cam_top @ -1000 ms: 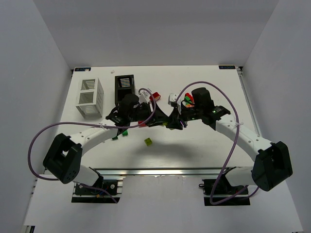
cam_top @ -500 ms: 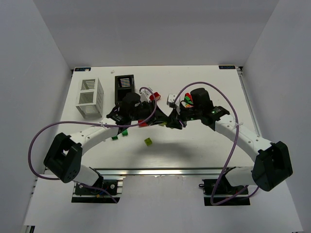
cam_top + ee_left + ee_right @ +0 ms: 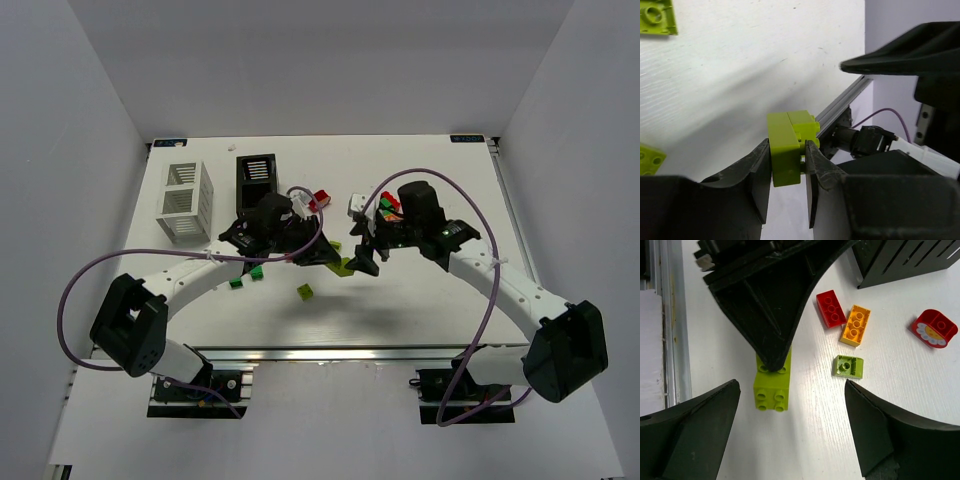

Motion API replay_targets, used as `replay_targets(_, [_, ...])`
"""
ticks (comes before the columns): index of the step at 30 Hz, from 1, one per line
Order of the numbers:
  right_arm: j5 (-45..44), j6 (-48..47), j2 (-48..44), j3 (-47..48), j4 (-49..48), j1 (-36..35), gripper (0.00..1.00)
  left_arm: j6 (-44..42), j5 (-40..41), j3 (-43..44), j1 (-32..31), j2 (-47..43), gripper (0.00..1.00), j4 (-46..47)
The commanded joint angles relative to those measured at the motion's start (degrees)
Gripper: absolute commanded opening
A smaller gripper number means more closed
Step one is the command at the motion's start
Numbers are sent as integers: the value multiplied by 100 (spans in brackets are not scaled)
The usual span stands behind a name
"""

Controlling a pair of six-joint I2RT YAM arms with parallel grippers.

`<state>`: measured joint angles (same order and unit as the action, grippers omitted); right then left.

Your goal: Sort the legos into containers by color

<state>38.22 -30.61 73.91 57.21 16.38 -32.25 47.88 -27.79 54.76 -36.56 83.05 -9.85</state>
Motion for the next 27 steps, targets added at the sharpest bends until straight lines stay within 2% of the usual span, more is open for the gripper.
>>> replay_targets(1, [230,-305,-193,-8,260,70,89,-288,160,219,-18,-122,6,-281])
replay_targets(8, [783,-674,-52,-61,577,70,89,-270,81,263,-18,-96,6,-193])
replay_targets(13, [626,-639,255,1,550,70,86,-139,28,254,-18,-131,6,8])
replay_targets(22, [283,-534,510,10,375,-18,74,2,-16,219,-18,-183,6,202])
replay_targets(27, [256,-420,537,-61,199,-27,63,72,-77,201,-18,-166,6,308])
